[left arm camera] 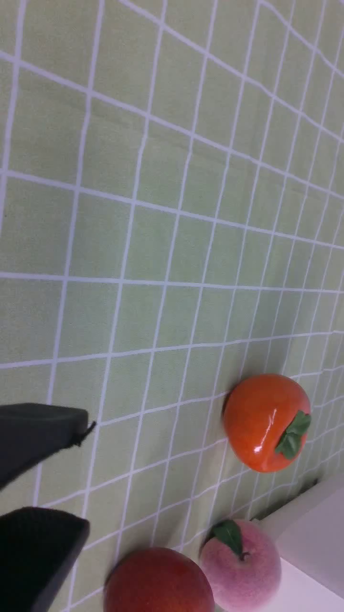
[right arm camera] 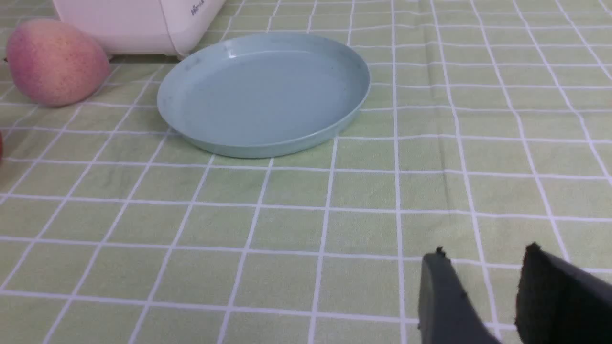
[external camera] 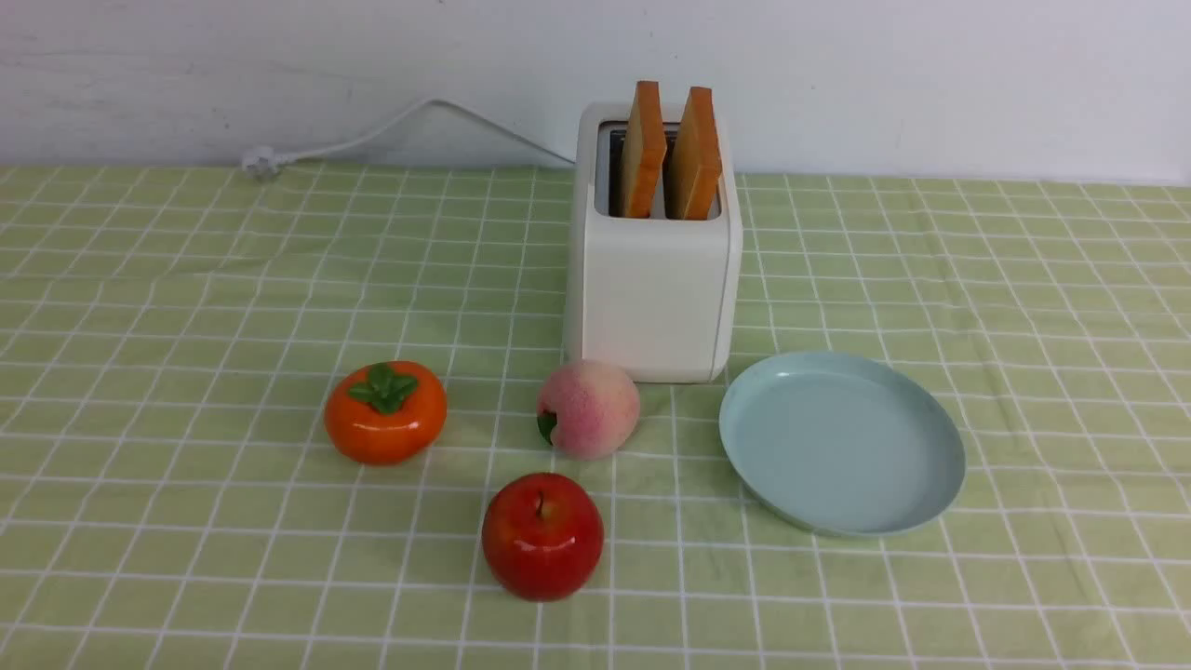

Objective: Take toasted bread from bread machine on green coffee tablecloth place on plate.
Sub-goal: 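Reach for a toast slice standing in the toaster with the left gripper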

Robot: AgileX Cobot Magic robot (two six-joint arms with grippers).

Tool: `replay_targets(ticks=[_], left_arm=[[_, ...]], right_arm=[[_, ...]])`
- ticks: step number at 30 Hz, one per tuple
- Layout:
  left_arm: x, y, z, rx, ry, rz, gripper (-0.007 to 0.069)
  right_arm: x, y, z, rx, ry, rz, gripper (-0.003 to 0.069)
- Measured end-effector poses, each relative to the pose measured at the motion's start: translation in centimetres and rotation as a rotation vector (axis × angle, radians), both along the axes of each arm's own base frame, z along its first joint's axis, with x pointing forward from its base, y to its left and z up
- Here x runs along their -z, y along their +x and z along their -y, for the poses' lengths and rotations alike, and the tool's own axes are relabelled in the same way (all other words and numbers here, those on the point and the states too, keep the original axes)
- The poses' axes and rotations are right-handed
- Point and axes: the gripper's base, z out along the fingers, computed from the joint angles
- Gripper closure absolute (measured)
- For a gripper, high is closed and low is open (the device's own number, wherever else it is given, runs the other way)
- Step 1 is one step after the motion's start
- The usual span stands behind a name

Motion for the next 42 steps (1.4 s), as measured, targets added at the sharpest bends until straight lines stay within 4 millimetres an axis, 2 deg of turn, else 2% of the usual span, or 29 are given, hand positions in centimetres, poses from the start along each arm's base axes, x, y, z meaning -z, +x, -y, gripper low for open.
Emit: replay_targets(ticks=[36, 38, 42], left_arm=[[-0.1, 0.0, 0.0, -0.002, -0.010, 0.007, 0.0387], [-0.3, 0.1, 0.1, -0.007, -0.064, 0.022, 0.0387], [-1.2, 0.2, 0.3, -0.036, -0.342, 0.083, 0.0387]], right_arm=[[0.0, 0.0, 0.0, 0.000, 0.000, 0.000, 0.0419], [0.0, 0.0, 0.0, 0.000, 0.000, 0.000, 0.0419], [0.0, 0.0, 0.0, 0.000, 0.000, 0.000, 0.0419]])
